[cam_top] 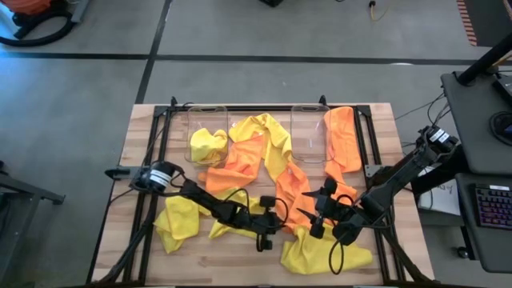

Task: Sort microfiber towel by color & place in baskets
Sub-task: Put the orange microfiber cloth into the right transparent bin

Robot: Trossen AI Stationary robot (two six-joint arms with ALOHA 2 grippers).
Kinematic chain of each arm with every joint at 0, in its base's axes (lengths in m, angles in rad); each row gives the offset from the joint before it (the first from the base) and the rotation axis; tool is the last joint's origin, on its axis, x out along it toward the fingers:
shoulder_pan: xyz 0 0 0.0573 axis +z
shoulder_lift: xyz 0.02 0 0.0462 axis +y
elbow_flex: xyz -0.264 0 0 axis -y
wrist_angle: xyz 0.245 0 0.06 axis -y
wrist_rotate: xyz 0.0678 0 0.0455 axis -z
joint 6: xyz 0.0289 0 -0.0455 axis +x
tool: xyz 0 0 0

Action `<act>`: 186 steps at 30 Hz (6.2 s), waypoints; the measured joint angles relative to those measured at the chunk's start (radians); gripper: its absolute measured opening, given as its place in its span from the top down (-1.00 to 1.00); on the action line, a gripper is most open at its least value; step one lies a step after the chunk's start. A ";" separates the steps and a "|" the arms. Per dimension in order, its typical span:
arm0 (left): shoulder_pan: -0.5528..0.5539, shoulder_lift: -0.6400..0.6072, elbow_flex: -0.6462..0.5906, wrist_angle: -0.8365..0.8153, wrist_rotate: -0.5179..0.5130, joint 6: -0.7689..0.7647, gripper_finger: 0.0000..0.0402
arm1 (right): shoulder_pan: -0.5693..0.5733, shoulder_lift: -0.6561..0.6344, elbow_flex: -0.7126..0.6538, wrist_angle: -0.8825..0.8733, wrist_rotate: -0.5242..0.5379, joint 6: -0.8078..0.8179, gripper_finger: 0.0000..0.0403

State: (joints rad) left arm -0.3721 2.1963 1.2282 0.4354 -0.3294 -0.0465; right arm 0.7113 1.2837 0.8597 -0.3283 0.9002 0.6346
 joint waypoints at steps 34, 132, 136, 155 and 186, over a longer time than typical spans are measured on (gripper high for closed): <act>0.000 -0.465 -0.142 0.059 -0.046 0.117 1.00 | -0.086 0.090 -0.001 0.239 -0.141 -0.194 -0.22; -0.320 -0.926 -0.171 -0.777 -0.606 -0.313 0.09 | -1.263 -0.033 -0.228 0.258 -0.671 -0.326 0.96; -0.320 -0.926 -0.171 -0.779 -0.605 -0.315 0.09 | -1.297 -0.033 -0.228 0.259 -0.792 -0.277 0.96; -0.307 -0.875 -0.171 -0.787 -0.605 -0.334 0.09 | -1.323 -0.013 -0.228 0.105 -0.888 -0.241 0.96; -0.300 -0.863 -0.171 -0.925 -0.603 -0.548 0.09 | -1.323 -0.020 -0.228 0.093 -0.874 -0.226 -0.21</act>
State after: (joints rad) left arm -0.6720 1.3334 1.0573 -0.4892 -0.9326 -0.5945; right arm -0.6113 1.2635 0.6320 -0.2349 0.0257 0.4082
